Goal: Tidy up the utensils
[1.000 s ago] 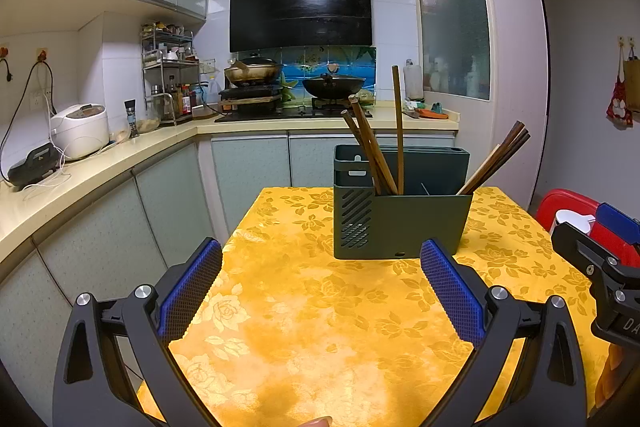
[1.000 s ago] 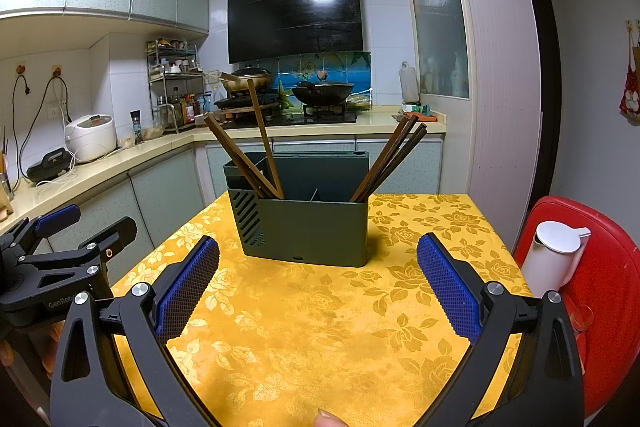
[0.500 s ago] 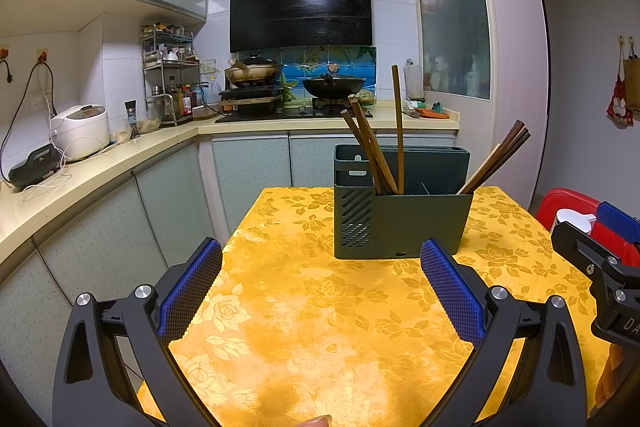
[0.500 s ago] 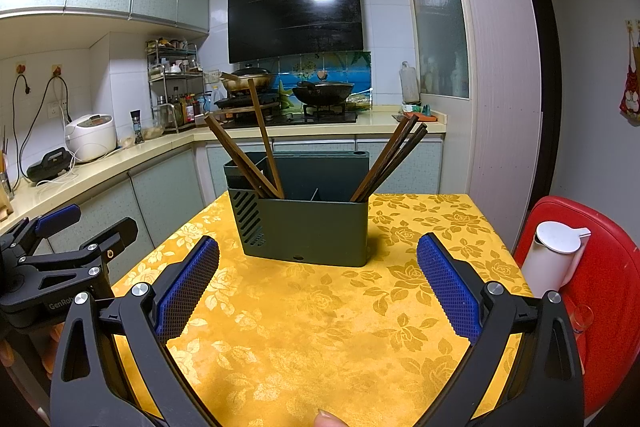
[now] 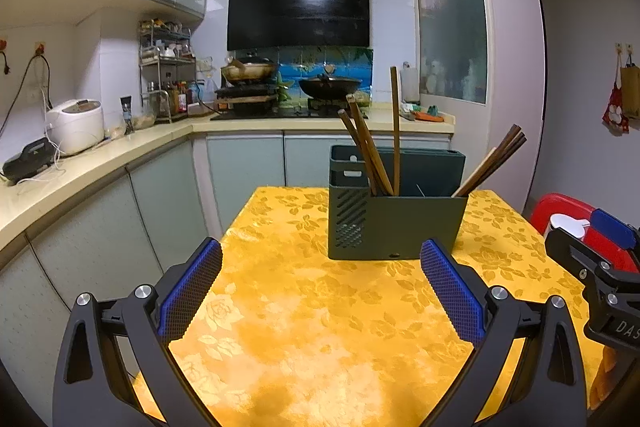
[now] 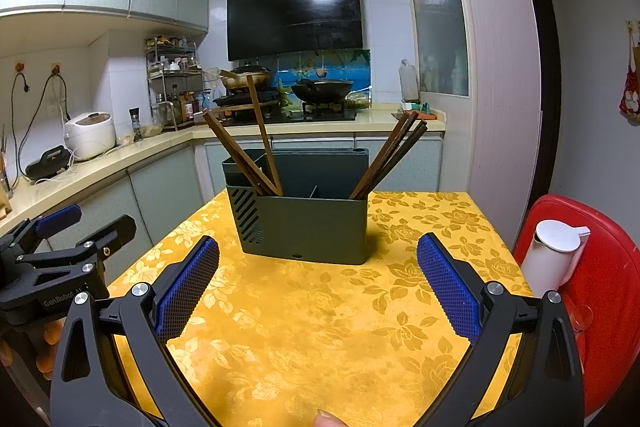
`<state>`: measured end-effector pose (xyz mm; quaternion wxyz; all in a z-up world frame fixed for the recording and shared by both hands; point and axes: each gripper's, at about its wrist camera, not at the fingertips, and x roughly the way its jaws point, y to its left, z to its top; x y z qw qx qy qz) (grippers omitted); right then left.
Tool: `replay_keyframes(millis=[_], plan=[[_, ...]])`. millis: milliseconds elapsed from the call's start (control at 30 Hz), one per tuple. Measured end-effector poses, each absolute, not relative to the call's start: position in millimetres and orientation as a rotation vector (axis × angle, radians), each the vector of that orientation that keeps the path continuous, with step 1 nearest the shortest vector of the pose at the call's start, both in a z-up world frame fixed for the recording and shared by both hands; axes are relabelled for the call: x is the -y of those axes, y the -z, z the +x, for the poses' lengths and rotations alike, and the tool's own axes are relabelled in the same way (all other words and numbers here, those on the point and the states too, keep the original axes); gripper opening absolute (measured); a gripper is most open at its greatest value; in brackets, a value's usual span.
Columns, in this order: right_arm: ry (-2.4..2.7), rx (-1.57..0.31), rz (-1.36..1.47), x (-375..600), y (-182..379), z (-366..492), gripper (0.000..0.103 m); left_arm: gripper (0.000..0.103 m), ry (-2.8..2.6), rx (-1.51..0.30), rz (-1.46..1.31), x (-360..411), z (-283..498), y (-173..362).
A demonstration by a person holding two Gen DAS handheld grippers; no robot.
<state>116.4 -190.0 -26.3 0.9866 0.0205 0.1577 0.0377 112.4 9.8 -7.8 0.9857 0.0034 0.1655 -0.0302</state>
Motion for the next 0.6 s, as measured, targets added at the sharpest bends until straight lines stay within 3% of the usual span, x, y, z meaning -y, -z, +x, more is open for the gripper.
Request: replay_keyframes(millis=[600], plan=[[-0.075, -0.33, 0.04, 190.8, 31.8, 119.4, 0.096, 0.096, 0.042, -0.333, 0.037, -3.7, 116.0, 4.8]])
